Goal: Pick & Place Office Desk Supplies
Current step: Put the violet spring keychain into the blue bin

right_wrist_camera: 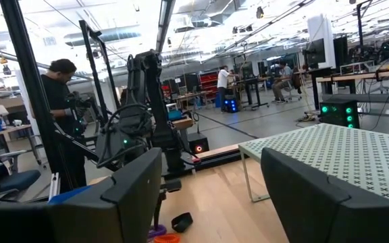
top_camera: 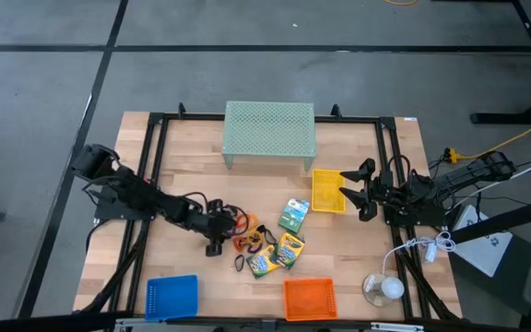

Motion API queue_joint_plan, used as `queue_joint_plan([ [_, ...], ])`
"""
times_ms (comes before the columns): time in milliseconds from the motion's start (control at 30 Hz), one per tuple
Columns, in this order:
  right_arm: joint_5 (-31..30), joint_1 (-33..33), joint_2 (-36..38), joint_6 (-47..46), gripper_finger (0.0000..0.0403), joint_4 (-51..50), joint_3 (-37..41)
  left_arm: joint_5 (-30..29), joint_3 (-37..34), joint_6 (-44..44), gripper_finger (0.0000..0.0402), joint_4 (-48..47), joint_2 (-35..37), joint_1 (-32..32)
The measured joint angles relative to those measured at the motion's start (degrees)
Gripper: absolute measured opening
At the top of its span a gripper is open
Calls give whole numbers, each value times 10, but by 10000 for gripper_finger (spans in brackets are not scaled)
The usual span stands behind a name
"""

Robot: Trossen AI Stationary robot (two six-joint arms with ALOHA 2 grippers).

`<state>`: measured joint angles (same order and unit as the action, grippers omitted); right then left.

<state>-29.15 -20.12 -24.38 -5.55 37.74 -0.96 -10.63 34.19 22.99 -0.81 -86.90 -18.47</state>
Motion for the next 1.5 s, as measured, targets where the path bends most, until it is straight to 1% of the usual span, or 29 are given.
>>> queue_joint_plan([
  [267, 0, 0, 0, 0, 256, 0, 0, 21, 0, -13, 182, -4, 1, -1],
  [467, -15, 0, 0, 0, 256, 0, 0, 11, 1, -14, 182, -3, -15, -3],
  [533, -15, 0, 0, 2, 256, 0, 0, 8, 1, -23, 176, -1, -19, -3],
  [667, -15, 0, 0, 2, 256, 0, 0, 13, 1, -37, 138, 2, -19, -4],
  [867, -15, 0, 0, 2, 256, 0, 0, 35, 0, -47, 43, 16, -18, -3],
  [933, -15, 0, 0, 4, 256, 0, 0, 55, 0, -48, 17, 17, -11, -3],
  [967, -15, 0, 0, 4, 256, 0, 0, 67, -1, -48, 11, 19, -9, -3],
  [1100, -15, 0, 0, 6, 256, 0, 0, 118, -2, -48, 13, 17, 18, -4],
  [1333, -15, 1, 0, 15, 256, 0, 0, 203, -2, -56, 5, 4, 106, -8],
  [1500, -15, 0, 0, 15, 256, 0, 0, 299, -1, -30, 8, -12, 173, -33],
])
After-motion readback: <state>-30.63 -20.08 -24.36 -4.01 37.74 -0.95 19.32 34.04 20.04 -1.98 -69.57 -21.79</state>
